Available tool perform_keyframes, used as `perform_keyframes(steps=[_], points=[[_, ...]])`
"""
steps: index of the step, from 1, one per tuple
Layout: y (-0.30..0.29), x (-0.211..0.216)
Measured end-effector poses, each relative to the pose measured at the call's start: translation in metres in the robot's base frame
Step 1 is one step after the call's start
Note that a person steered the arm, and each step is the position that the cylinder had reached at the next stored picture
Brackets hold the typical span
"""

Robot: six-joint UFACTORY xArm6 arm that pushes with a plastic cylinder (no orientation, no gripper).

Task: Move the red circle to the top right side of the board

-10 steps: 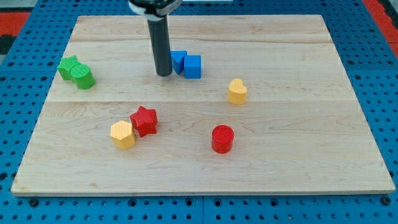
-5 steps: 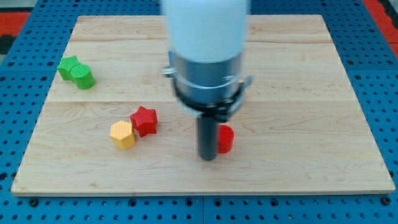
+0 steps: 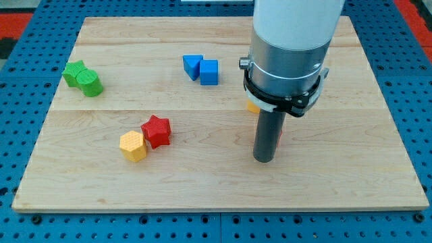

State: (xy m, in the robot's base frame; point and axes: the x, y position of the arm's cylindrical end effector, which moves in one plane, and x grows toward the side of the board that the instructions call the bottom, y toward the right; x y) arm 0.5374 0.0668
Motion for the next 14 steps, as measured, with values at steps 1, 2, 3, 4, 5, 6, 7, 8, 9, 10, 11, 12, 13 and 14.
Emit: perform_keyframes(steps=[1, 2, 3, 4, 5, 6, 7, 8, 9, 10, 11, 12, 13, 14], points=[[-0.006, 0.039], [0.015, 0.043], [-0.032, 0.014], [-0.026, 0.0], [-0.017, -0.034], [0.03, -0.044], [0.048, -0.023], [0.099, -0.045], [0.118, -0.099], [0.102, -0.154], [0.105, -0.156], [0.111, -0.108], [0.165, -0.12], [0.143, -0.17]])
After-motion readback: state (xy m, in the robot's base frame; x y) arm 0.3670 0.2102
